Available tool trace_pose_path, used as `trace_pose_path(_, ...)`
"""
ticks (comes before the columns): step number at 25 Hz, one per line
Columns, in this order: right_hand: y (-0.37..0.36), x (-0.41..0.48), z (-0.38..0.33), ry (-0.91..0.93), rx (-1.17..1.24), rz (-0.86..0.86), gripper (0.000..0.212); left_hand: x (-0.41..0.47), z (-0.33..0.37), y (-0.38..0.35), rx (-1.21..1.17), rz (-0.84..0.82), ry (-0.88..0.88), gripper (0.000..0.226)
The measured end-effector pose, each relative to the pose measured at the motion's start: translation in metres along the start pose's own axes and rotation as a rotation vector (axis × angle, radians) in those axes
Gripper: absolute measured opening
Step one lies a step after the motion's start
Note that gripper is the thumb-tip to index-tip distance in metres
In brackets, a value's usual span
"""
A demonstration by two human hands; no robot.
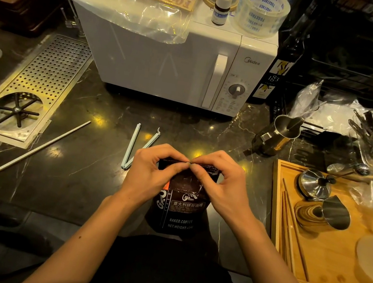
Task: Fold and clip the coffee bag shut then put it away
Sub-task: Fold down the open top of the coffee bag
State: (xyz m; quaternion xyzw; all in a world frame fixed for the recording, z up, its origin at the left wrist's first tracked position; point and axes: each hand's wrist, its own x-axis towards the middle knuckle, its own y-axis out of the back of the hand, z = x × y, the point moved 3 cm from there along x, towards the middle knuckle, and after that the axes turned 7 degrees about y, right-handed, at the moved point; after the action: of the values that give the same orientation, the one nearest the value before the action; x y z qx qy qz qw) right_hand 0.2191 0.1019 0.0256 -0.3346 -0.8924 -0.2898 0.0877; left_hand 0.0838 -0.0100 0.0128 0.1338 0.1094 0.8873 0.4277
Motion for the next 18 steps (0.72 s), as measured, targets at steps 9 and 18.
trace_pose_path(9,-0.005,0.001,-0.002,0.001,-0.109,0.125,0.007,-0.002,0.001,0.005,0.028,0.054,0.008,0.016)
trace_pose_path(18,0.012,0.006,0.001,-0.086,-0.057,0.090,0.007,-0.001,0.002,0.016,0.048,0.092,0.048,0.014)
